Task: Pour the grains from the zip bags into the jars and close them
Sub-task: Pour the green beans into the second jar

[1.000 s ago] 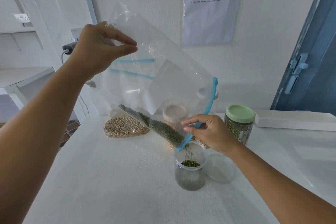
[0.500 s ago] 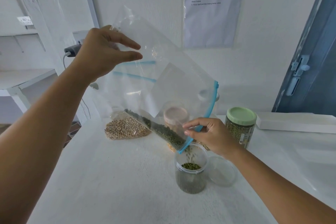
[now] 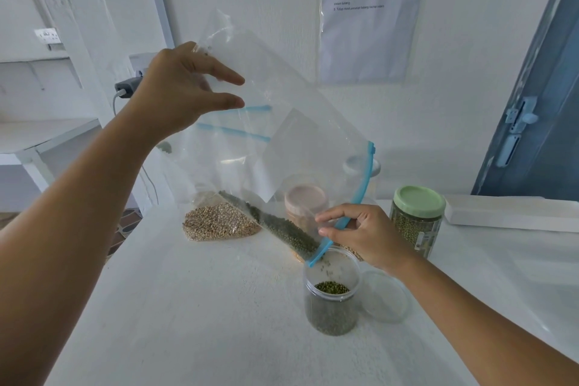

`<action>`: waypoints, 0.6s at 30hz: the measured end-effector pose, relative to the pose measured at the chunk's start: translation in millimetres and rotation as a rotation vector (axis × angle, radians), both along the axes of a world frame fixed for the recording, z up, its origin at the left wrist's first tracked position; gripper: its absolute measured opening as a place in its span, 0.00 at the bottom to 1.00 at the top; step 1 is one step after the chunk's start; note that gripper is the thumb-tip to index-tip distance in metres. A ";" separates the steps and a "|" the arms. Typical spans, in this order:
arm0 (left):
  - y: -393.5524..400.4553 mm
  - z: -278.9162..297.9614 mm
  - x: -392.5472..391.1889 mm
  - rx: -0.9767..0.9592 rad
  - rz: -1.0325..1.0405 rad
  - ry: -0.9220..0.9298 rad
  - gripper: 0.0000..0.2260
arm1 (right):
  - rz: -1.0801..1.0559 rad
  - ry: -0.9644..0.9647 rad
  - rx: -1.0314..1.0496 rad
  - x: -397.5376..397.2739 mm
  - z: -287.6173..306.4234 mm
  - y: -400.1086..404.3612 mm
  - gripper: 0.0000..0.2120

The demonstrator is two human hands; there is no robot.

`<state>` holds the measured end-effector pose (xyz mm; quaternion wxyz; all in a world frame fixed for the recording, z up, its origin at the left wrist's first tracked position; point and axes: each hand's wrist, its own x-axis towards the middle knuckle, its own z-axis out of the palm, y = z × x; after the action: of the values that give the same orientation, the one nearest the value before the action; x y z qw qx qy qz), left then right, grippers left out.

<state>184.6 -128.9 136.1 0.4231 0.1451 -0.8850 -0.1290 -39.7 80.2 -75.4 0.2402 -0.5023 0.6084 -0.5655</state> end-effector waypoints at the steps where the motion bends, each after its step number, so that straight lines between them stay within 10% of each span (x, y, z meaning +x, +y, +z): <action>1: 0.8 0.3 0.0 -0.003 -0.004 -0.001 0.14 | -0.001 0.002 0.000 0.3 0.0 0.4 0.09; 18: 5.2 -0.8 -0.4 -0.022 0.005 -0.018 0.14 | -0.019 0.008 0.013 4.0 -1.6 5.8 0.10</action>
<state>184.2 -123.6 135.2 0.4169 0.1441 -0.8898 -0.1169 -35.7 86.0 -77.0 0.2356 -0.4971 0.6179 -0.5618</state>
